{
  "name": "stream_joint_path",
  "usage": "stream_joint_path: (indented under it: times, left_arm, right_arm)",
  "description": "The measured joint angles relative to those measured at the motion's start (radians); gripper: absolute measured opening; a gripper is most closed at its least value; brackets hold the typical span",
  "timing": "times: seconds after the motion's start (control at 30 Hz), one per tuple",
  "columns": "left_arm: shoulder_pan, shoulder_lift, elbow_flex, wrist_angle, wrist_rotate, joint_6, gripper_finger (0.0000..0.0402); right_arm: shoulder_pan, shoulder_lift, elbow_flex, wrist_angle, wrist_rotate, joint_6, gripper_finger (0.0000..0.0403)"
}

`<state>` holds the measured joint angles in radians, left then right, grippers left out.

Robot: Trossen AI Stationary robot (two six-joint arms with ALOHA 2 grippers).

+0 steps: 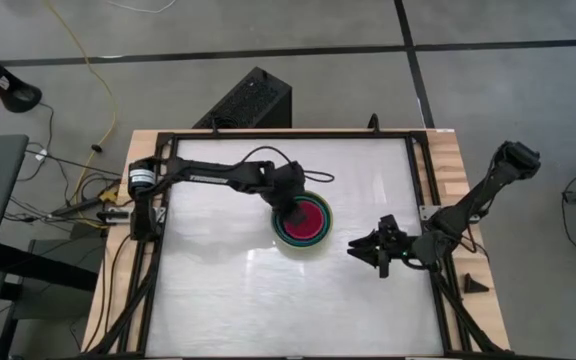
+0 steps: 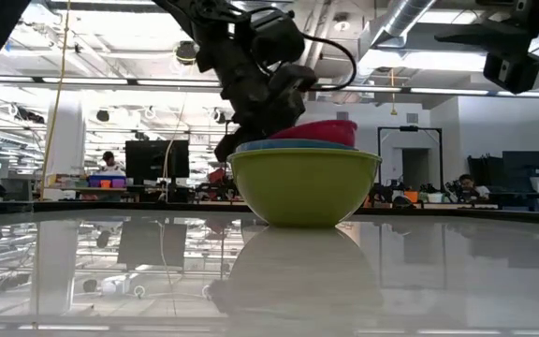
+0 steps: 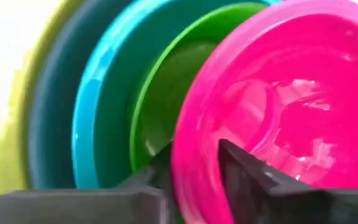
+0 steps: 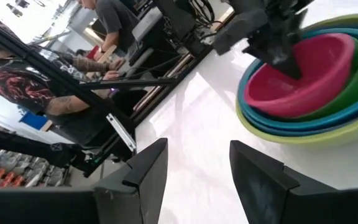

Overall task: Nest bowls inside each other
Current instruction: Stack the red bowl on the green transparent bowl

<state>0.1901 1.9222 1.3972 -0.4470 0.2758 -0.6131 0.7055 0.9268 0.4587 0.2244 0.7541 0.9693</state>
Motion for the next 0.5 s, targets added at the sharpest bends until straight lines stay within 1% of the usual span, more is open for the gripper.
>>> stream_joint_path:
  times: [0.17,0.27,0.4,0.5]
  left_arm:
    - [0.019,-0.037,0.0,0.039,-0.02,0.024,0.0175]
    - [0.031,-0.08,0.0,0.045,-0.037,0.026,0.0209]
    - [0.016,-0.113,0.0,0.062,-0.056,0.035,0.0222]
    - [-0.018,-0.123,0.0,0.06,-0.082,0.063,0.021]
  right_arm:
    - [0.0,0.0,0.0,0.005,-0.001,-0.01,0.0205]
    - [0.0,0.0,0.0,0.006,-0.001,-0.01,0.0205]
    - [0.0,0.0,0.0,0.004,-0.001,-0.01,0.0205]
    - [0.0,0.0,0.0,-0.002,-0.001,-0.01,0.0205]
